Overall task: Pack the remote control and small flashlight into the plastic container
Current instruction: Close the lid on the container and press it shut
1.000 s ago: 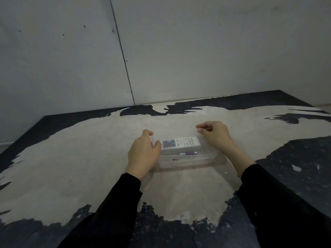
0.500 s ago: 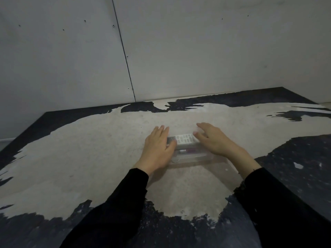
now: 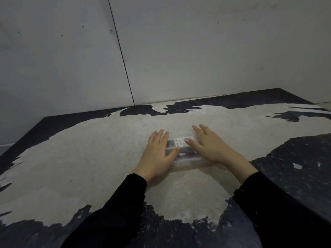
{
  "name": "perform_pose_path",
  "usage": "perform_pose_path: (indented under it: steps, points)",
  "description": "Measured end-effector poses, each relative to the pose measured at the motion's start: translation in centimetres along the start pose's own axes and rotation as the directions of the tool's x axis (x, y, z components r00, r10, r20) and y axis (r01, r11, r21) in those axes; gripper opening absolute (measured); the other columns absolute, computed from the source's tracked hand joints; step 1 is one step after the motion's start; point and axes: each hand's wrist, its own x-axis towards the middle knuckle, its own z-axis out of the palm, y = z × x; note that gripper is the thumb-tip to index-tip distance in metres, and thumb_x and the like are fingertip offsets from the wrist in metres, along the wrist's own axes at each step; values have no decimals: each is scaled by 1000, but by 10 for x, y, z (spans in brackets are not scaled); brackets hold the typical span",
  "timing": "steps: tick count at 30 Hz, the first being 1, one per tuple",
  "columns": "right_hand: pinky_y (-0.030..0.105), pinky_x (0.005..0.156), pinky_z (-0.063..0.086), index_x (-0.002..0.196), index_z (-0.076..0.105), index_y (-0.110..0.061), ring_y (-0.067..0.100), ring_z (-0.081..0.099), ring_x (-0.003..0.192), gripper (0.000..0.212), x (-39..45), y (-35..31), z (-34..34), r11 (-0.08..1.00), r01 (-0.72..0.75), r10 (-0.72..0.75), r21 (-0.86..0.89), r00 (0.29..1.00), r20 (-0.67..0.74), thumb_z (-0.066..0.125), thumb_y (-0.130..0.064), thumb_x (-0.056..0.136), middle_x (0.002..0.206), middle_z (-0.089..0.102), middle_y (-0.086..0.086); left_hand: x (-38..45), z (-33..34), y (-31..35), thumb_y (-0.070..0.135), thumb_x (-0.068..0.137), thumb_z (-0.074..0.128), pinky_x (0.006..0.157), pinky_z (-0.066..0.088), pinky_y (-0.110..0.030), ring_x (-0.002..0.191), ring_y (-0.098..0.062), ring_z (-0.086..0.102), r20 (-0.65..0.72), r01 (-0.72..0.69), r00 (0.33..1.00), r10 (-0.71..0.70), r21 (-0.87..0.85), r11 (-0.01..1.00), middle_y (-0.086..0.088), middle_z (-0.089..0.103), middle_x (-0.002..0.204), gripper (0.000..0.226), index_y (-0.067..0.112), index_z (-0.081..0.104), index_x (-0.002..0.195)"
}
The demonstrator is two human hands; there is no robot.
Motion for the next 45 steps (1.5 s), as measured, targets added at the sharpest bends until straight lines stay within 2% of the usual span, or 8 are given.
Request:
perform_pose_path:
  steps: [4,9,16,19,24,27,31,45]
  points:
    - [40,120,6,147,14,-15,17,-3,147,71,0,2,1,985,106,-109,-133,994,-17,29,-56,92,160,4,5,1,1,1,64,82,22,121,-1,-41,148,-23,0,4,-38,999,38,182,982,-10,8,160,85,13,11,148]
    - [38,117,14,146,21,-11,23,18,144,78,3,-1,-5,957,204,-194,-208,979,69,28,-62,88,155,24,11,5,-1,-5,54,85,46,120,10,-39,146,-24,10,13,-45,999,45,-3,999,-10,18,158,78,12,20,146]
    - [39,115,27,122,59,-19,16,39,134,33,-1,9,1,872,140,-51,468,979,-198,56,-23,89,140,51,6,2,7,-2,9,89,50,119,19,-33,140,-19,29,-146,43,977,-158,-588,808,-7,36,150,47,8,43,136]
    - [40,92,47,96,66,-11,18,54,100,25,-11,6,1,945,266,-146,188,862,-485,53,-30,88,106,62,9,1,10,2,14,92,47,119,21,-34,139,-19,31,-168,64,964,-208,-609,790,-7,38,149,41,8,46,133]
    - [32,74,52,99,60,-21,18,57,92,25,-35,6,-4,817,490,-545,-304,829,-127,59,-40,83,103,63,2,16,14,16,28,90,42,86,36,-34,100,-25,55,-468,-15,874,-131,-294,956,-8,65,103,26,14,63,89]
    - [38,68,56,97,60,-19,21,59,91,13,-22,31,-15,842,399,-486,-364,853,-190,60,-24,86,102,64,4,33,16,34,34,90,38,68,23,-27,73,-22,51,-539,-93,837,92,26,995,-6,60,77,33,13,57,73]
    - [37,74,55,99,62,-17,21,61,88,14,6,76,-39,918,218,-309,-330,917,-253,62,-19,85,101,66,5,74,32,61,41,85,46,65,41,-34,72,-25,56,-356,-299,880,313,94,950,-6,65,75,32,14,59,73]
    - [45,93,41,120,54,-4,40,54,104,36,113,237,-102,881,-366,199,-301,862,-466,40,-10,87,117,56,21,276,110,175,25,82,44,117,19,-45,125,-29,45,42,-392,920,390,107,914,-11,51,134,56,16,38,137]
